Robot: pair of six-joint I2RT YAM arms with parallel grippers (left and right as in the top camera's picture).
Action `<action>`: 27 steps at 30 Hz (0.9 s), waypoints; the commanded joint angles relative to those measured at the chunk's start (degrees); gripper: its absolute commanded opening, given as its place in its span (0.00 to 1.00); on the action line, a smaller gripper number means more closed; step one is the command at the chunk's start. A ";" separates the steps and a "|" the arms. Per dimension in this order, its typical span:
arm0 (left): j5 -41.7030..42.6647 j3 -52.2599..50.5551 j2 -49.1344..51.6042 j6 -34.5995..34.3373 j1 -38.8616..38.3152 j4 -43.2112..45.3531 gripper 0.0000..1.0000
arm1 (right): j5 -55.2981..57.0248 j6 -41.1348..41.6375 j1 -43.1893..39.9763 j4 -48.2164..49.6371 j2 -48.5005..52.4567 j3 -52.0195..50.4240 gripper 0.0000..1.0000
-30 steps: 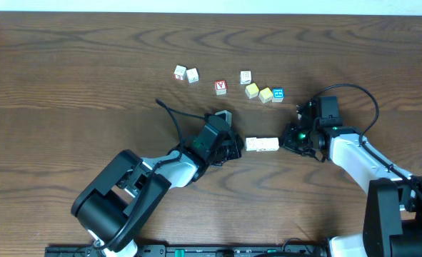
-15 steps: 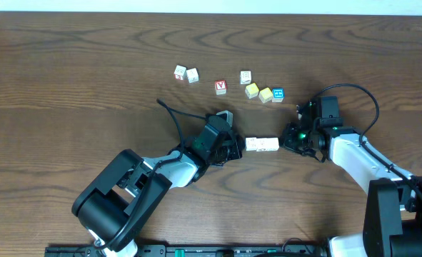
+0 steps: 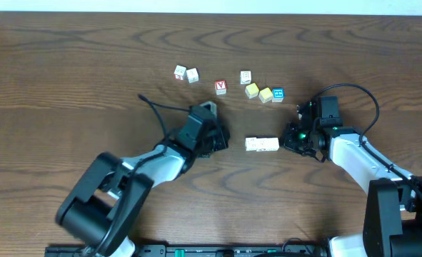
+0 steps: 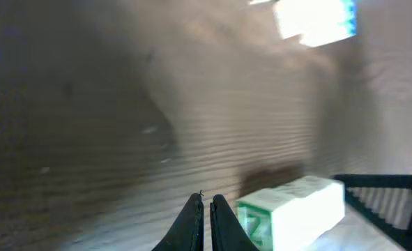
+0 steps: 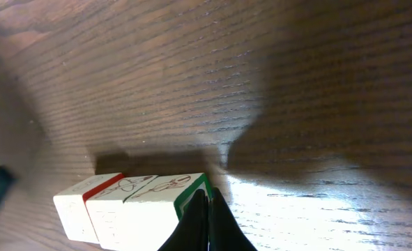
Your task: Lift 3 blocks
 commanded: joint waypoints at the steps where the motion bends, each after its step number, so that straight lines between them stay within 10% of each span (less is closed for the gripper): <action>1: 0.70 0.11 -5.11 5.97 -0.92 0.44 0.07 | 0.83 0.57 0.46 0.17 0.17 -0.37 0.01; 17: -16.20 5.09 -4.66 17.35 -11.08 0.85 0.07 | 1.01 0.59 0.52 0.31 0.17 -0.37 0.01; 27: -15.02 29.81 -3.13 21.86 -9.84 -40.68 0.07 | 0.98 0.61 0.68 0.39 0.17 -0.39 0.01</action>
